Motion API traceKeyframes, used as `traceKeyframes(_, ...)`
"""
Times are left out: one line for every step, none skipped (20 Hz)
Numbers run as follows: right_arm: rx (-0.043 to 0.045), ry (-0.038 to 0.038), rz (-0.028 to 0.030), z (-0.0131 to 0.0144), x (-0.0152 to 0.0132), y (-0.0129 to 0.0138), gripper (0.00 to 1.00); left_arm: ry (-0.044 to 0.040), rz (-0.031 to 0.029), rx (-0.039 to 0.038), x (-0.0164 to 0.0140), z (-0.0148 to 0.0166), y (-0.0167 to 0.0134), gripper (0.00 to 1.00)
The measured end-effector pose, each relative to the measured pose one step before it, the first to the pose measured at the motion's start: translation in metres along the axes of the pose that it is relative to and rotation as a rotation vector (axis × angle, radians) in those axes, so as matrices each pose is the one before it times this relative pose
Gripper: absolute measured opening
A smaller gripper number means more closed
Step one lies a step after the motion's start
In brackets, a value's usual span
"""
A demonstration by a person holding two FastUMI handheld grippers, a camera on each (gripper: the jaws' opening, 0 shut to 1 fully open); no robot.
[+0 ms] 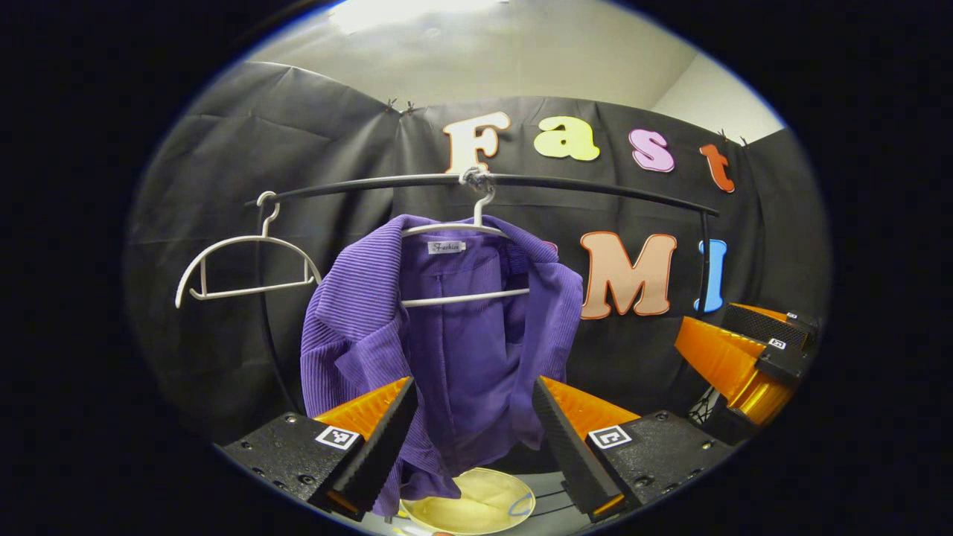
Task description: Grasp the clothes on the hanger with both hands and then place them into the laundry hamper below.
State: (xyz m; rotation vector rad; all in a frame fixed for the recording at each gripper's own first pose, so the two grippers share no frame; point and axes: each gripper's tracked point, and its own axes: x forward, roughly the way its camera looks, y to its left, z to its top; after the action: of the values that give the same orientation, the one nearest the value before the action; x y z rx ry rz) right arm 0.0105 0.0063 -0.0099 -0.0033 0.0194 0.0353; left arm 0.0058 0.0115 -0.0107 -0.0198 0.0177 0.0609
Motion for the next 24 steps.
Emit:
traceKeyframes(-0.00283,0.00202,0.00701,-0.00116,0.00121,0.00036,0.98,0.00014,0.01185,-0.00190,0.00081,-0.00137,0.00285,0.93)
traceKeyframes(-0.00185,0.00124,0.00760,0.00005,0.00266,0.00124,0.97,0.00008,0.01938,-0.00038,0.00258,-0.00094,0.00412,0.93)
traceKeyframes(-0.00191,0.00254,0.00800,-0.00097,0.00268,0.00126,0.97,0.00319,0.02288,-0.00128,0.00201,-0.00209,0.00561,0.96)
traceKeyframes(-0.00089,0.00016,0.00831,0.00037,0.00294,0.00135,0.97,0.00433,0.02167,-0.00173,0.00267,-0.00219,0.00547,0.93)
traceKeyframes(-0.00182,-0.00128,0.00694,-0.00051,0.00277,0.00097,0.97,0.00638,0.02297,-0.00313,0.00266,-0.00335,0.00538,0.93)
traceKeyframes(-0.00158,-0.00181,0.00672,0.00095,0.00324,0.00079,0.97,0.00560,0.01856,-0.00165,0.00266,-0.00242,0.00413,0.93)
traceKeyframes(-0.00039,-0.00020,0.00808,-0.00108,0.00330,0.00120,0.97,0.00720,0.02168,0.00084,0.00161,-0.00409,0.00497,0.96)
traceKeyframes(0.00076,-0.00025,0.00790,-0.00029,0.00428,0.00135,0.97,0.00727,0.01901,0.00274,0.00297,-0.00205,0.00447,0.96)
traceKeyframes(0.00157,-0.00026,0.00776,-0.00074,0.00344,0.00079,0.97,0.00696,0.02064,0.00428,0.00297,-0.00401,0.00480,0.96)
traceKeyframes(0.00188,-0.00108,0.00788,0.00013,0.00463,0.00077,0.98,0.00365,0.01929,0.00222,0.00467,-0.00153,0.00405,0.93)
traceKeyframes(0.00123,0.00078,0.00724,-0.00084,0.00445,0.00058,0.97,0.00220,0.01589,0.00156,0.00380,-0.00182,0.00283,0.96)
traceKeyframes(-0.00004,0.00028,0.00870,0.00020,0.00342,0.00111,0.97,0.00399,0.01575,0.00500,0.00345,-0.00198,0.00239,0.93)
traceKeyframes(-0.00045,-0.00016,0.00982,-0.00066,0.00423,0.00074,0.97,0.00445,0.02083,0.00653,0.00516,-0.00381,0.00468,0.93)
traceKeyframes(-0.00141,-0.00006,0.00838,-0.00027,0.00491,0.00048,0.98,0.00234,0.01839,0.00750,0.00592,-0.00165,0.00349,0.96)
traceKeyframes(-0.00049,0.00135,0.00876,-0.00100,0.00394,0.00052,0.98,0.00740,0.02055,0.00634,0.00484,-0.00400,0.00359,0.96)
traceKeyframes(0.00025,0.00203,0.00964,-0.00122,0.00478,0.00078,0.98,0.00872,0.01838,0.00240,0.00559,-0.00392,0.00306,0.93)
traceKeyframes(0.00003,0.00183,0.00815,-0.00123,0.00270,0.00007,0.98,0.00645,0.01665,0.00093,0.00427,-0.00290,0.00231,0.96)
traceKeyframes(-0.00004,0.00290,0.00762,-0.00119,0.00372,0.00053,0.97,0.00095,0.01338,0.00074,0.00556,-0.00120,0.00142,0.96)
traceKeyframes(0.00059,0.00436,0.00706,-0.00330,0.00365,0.00025,0.97,-0.00110,0.00669,0.00227,0.00445,-0.00148,0.00068,0.94)
traceKeyframes(0.00148,0.00325,0.00718,-0.00104,0.00259,0.00090,0.97,-0.00900,0.00615,0.01064,0.00438,0.00071,0.00068,0.92)
traceKeyframes(0.00326,0.00318,0.00569,-0.00084,0.00276,0.00046,0.98,-0.00321,0.01378,0.02005,0.00398,-0.00052,0.00170,0.87)
traceKeyframes(0.00470,0.00202,0.00636,-0.00119,0.00174,0.00096,0.98,-0.00398,0.00764,0.01855,0.00336,-0.00058,0.00250,0.79)
traceKeyframes(0.00534,0.00087,0.00509,-0.00158,0.00162,0.00020,0.98,0.00174,-0.00010,0.01214,0.00157,-0.00101,0.00036,0.71)
traceKeyframes(0.00553,0.00119,0.00692,-0.00046,0.00260,0.00099,0.97,0.00400,0.01228,0.00608,0.00220,-0.00060,0.00189,0.63)
